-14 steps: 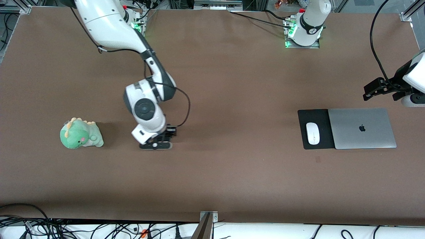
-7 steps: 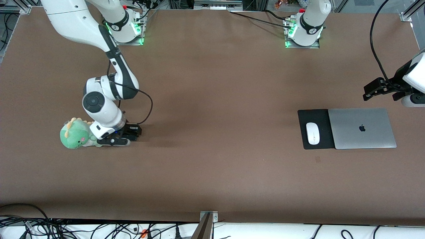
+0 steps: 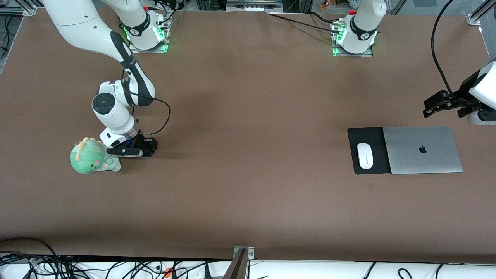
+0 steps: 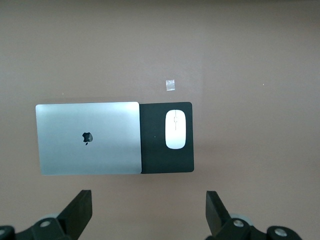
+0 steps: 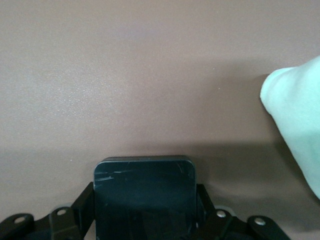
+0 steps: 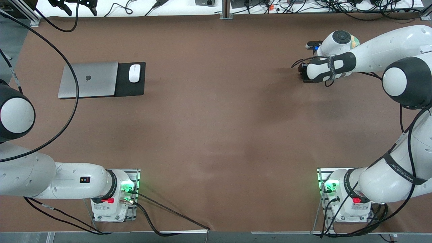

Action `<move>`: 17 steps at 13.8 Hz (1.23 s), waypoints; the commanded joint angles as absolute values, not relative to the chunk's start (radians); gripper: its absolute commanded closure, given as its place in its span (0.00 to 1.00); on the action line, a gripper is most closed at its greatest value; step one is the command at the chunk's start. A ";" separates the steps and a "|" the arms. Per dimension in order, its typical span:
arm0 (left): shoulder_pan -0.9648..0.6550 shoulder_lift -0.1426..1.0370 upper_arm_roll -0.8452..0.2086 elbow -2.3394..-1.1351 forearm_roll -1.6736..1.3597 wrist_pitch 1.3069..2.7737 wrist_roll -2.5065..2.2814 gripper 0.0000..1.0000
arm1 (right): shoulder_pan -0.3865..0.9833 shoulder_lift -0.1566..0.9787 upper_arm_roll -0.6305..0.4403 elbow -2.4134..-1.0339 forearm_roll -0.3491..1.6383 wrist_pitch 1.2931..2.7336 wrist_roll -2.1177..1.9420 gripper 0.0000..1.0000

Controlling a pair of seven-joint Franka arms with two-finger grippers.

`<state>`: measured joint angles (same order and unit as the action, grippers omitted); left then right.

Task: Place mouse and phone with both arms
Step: 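Lower the phone beside the plush toy and open the right gripper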

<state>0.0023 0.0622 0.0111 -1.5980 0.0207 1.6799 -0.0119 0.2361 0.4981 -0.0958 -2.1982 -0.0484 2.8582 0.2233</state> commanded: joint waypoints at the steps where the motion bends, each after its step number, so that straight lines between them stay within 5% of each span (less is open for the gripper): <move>1: 0.008 0.077 0.009 -1.566 0.002 1.666 0.000 0.00 | 0.222 0.466 -0.089 -2.230 -0.035 2.867 0.195 0.92; 2: 0.008 0.077 0.009 -1.566 0.002 1.666 0.000 0.00 | 0.219 0.466 -0.089 -2.229 -0.035 2.867 0.195 0.24; 3: 0.006 0.077 0.009 -1.566 0.002 1.666 0.000 0.00 | 0.216 0.465 -0.089 -2.226 -0.035 2.865 0.193 0.00; 9: 0.006 0.077 0.008 -1.566 0.002 1.666 0.000 0.00 | 0.216 0.439 -0.087 -2.180 -0.038 2.832 0.187 0.00; 17: 0.006 0.078 0.008 -1.566 0.002 1.666 0.000 0.00 | 0.216 0.296 -0.089 -1.993 -0.037 2.352 0.178 0.00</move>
<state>0.0022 0.0633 0.0102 -1.5979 0.0206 1.6799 -0.0119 0.2268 0.3623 -0.0950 -1.9978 -0.0484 2.4423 0.2057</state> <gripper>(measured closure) 0.000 0.000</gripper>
